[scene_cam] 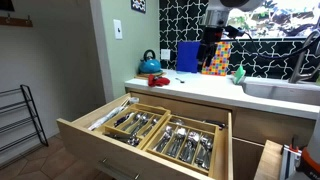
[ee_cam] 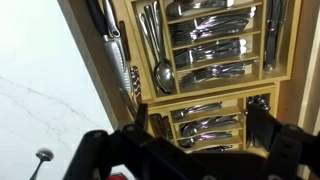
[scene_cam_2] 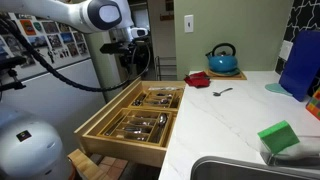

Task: Remove the knife from the open drawer and put it on the cupboard

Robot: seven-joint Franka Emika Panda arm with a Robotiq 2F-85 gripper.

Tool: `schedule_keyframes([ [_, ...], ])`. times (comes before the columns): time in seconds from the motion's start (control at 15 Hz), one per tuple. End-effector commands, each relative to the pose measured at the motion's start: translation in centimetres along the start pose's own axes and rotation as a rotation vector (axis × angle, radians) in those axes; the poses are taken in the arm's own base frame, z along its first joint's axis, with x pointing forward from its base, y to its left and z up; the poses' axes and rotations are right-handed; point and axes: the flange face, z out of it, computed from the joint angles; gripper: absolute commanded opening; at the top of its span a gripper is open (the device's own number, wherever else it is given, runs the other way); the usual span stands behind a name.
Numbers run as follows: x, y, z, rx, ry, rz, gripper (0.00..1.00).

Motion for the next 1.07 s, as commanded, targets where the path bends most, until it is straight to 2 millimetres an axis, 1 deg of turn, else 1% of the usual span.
schedule_keyframes([
  [0.0, 0.0, 0.0, 0.0, 0.000, -0.001, 0.000, 1.00],
  [0.73, 0.0, 0.0, 0.0, 0.000, 0.000, 0.000, 1.00],
  [0.87, 1.5, -2.5, 0.9, 0.016, -0.026, -0.078, 1.00],
  [1.0, 2.6, -5.8, 2.2, 0.022, -0.051, -0.146, 1.00],
])
